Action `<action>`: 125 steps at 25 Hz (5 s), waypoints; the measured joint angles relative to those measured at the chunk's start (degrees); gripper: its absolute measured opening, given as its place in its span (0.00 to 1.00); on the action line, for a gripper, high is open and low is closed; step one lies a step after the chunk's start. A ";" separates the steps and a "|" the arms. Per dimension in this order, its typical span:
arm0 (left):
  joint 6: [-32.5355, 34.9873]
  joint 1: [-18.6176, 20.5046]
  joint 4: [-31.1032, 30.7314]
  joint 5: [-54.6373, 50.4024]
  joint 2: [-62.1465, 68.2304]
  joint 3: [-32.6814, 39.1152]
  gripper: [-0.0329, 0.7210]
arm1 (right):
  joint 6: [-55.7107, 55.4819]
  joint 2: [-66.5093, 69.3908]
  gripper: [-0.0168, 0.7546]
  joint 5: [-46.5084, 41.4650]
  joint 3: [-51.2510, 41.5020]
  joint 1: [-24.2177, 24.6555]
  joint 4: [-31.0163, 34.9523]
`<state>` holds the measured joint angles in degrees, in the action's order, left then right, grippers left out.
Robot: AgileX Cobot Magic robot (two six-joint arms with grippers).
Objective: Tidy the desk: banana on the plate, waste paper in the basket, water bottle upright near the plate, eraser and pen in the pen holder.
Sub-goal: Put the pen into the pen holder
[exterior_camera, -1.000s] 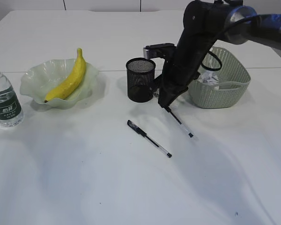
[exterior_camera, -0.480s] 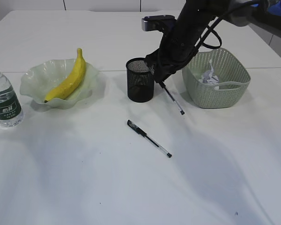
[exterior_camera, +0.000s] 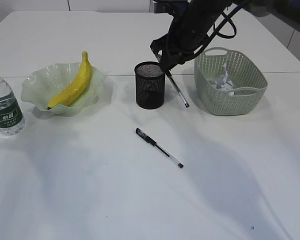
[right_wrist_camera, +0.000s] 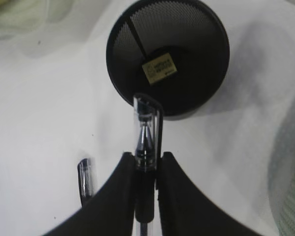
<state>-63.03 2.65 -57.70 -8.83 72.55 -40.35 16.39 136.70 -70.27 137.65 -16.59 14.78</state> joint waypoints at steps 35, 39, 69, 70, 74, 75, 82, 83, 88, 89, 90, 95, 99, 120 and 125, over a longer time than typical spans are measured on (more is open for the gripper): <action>0.00 0.00 -0.76 0.00 0.00 0.00 0.36 | -0.03 6.10 0.15 39.92 2.58 0.00 9.60; 0.00 0.00 -1.00 0.00 0.00 0.00 0.36 | -0.03 6.33 0.15 39.92 2.58 0.00 9.08; 0.00 0.00 -1.22 0.00 0.00 0.00 0.36 | -0.03 8.01 0.15 34.65 2.58 0.00 5.89; 0.00 0.00 -1.22 0.00 0.00 0.00 0.36 | -0.03 8.01 0.15 34.58 2.58 0.00 5.89; 0.00 0.00 -1.22 0.00 0.00 0.00 0.36 | -0.03 8.01 0.15 34.08 2.58 0.00 5.89; 0.00 0.00 -1.22 0.00 0.00 0.00 0.36 | -0.03 8.01 0.15 33.67 2.58 0.00 5.89; 0.00 0.00 -1.33 0.00 0.00 0.00 0.36 | -0.03 8.01 0.15 33.07 2.58 0.00 5.89; 0.00 0.00 -1.33 0.00 0.00 0.00 0.36 | -0.03 8.01 0.15 32.95 2.58 0.00 5.89; 0.00 0.00 -1.54 0.00 0.00 0.00 0.36 | -0.03 8.01 0.15 32.82 2.58 0.00 5.78; 0.00 0.00 -1.54 0.00 0.00 0.00 0.36 | -0.03 8.01 0.15 32.82 2.58 0.00 5.78; 0.00 0.00 -1.54 0.00 0.00 0.00 0.36 | -0.03 8.01 0.15 32.82 2.58 0.00 5.78; 0.00 0.00 -1.54 0.00 0.00 0.00 0.36 | -0.03 8.01 0.16 32.82 2.58 0.00 5.78; 0.00 0.00 -1.79 0.00 0.00 0.00 0.36 | -0.03 8.01 0.17 31.56 2.58 0.00 5.78; 0.00 0.00 -2.02 -0.11 0.00 0.00 0.36 | -0.03 8.01 0.29 28.53 2.58 0.00 5.78; 0.00 0.00 -2.26 -0.11 0.00 0.00 0.36 | -0.03 8.01 0.29 27.73 2.58 0.00 5.78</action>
<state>-63.03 2.65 -59.97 -8.95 72.55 -40.35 16.36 144.71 -42.55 140.23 -16.59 20.56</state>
